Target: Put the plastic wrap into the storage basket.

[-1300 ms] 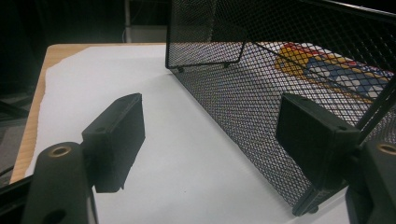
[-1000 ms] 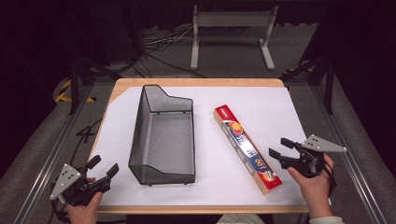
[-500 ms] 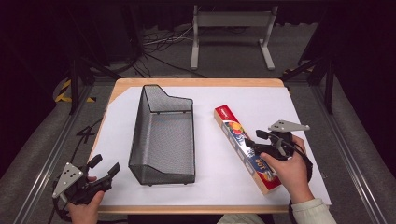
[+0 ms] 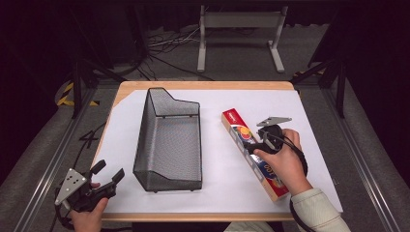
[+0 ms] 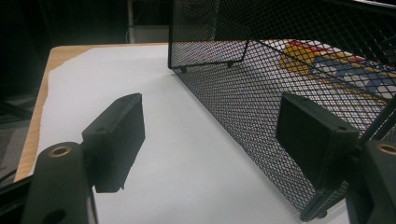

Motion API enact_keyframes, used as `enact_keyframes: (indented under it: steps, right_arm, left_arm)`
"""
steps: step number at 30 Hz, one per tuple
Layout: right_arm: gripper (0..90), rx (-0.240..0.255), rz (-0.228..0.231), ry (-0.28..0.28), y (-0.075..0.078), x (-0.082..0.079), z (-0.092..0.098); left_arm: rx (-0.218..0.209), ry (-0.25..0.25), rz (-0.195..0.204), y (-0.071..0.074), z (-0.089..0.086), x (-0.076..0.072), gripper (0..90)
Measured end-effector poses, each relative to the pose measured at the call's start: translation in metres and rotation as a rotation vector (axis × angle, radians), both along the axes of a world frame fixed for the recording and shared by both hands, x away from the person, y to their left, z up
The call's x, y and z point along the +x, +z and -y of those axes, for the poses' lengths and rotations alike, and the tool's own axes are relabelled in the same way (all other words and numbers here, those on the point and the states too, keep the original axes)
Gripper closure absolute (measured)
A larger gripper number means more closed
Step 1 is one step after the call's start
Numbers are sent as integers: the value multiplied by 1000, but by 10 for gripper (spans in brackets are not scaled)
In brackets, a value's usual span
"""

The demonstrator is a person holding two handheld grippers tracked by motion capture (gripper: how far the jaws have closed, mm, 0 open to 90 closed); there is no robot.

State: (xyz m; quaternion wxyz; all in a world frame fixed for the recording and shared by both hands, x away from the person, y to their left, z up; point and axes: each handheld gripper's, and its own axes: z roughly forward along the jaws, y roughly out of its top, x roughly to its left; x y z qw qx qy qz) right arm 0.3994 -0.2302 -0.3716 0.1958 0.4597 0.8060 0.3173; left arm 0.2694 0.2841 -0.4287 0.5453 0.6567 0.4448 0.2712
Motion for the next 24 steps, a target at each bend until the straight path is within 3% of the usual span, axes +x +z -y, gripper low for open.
enact_keyframes:
  steps: [4,6,12,14,20,24]
  right_arm:
    - [249,7,-40,-19,-12,7,0]
    - [244,16,-99,-65,-17,9,1]
    - [236,5,-146,-88,-28,12,2]
    - [229,-5,-157,-88,-32,12,1]
    - [238,-48,-262,-103,-38,14,-3]
    - [278,-96,-284,-105,-41,15,-6]
  left_arm:
    - [-4,7,-1,0,-2,-1,246]
    - [0,7,-5,0,-2,-1,250]
    - [6,11,-7,0,0,-1,252]
    - [6,12,-8,0,0,-1,252]
    - [11,15,-7,-1,0,0,252]
    - [13,16,-8,-1,0,0,252]
